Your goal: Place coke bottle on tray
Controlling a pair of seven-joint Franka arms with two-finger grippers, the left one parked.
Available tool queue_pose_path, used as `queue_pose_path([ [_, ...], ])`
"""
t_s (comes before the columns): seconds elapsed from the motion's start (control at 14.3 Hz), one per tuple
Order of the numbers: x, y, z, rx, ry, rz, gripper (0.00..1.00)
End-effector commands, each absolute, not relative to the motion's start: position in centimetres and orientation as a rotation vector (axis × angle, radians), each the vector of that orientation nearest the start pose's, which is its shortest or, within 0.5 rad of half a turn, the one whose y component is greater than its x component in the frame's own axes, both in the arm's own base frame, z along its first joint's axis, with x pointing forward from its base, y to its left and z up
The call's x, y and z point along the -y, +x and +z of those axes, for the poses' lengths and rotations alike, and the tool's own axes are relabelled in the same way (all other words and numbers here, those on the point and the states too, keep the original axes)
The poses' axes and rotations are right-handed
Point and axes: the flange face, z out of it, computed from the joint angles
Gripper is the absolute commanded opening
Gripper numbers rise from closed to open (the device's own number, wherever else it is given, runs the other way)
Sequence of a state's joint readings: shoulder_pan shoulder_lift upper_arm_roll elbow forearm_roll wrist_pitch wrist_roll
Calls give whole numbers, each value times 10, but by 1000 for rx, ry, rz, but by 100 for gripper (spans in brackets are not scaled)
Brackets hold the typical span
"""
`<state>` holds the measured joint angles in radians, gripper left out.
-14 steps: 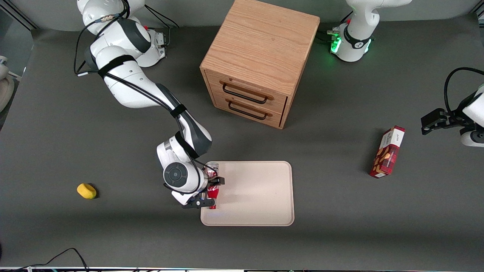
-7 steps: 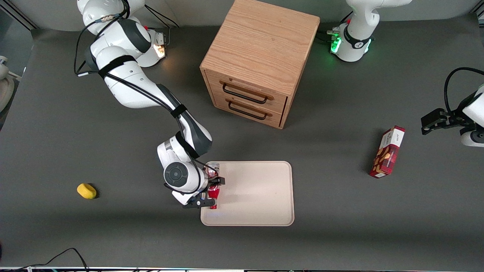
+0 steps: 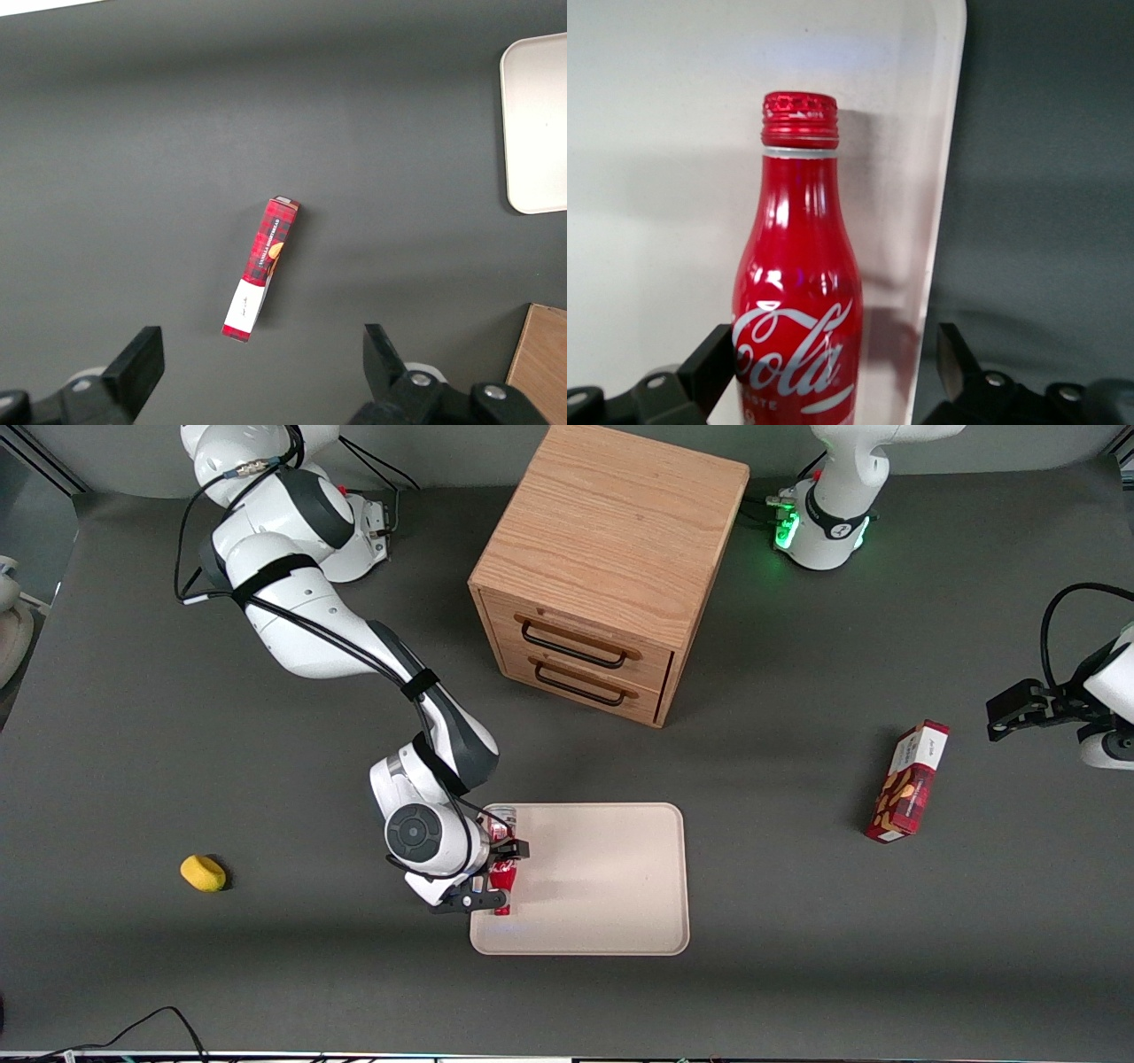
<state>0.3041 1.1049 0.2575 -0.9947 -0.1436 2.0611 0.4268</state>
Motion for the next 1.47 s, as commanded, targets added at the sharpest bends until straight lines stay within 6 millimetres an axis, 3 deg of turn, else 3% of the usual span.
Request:
queue_pose_path([
  [0.0, -348, 699, 186, 114, -3051, 70, 100],
  [0.28, -349, 701, 198, 106, -3043, 53, 100],
  [0.56, -334, 709, 265, 82, -3036, -36, 100],
  [0.7, -312, 714, 297, 48, -3038, -70, 100],
  [0.91, -281, 701, 348, 18, -3079, -72, 100],
  [1.12, -219, 676, 399, -14, -3123, -95, 100],
  [1.4, -171, 635, 456, 3, -3192, -63, 100],
])
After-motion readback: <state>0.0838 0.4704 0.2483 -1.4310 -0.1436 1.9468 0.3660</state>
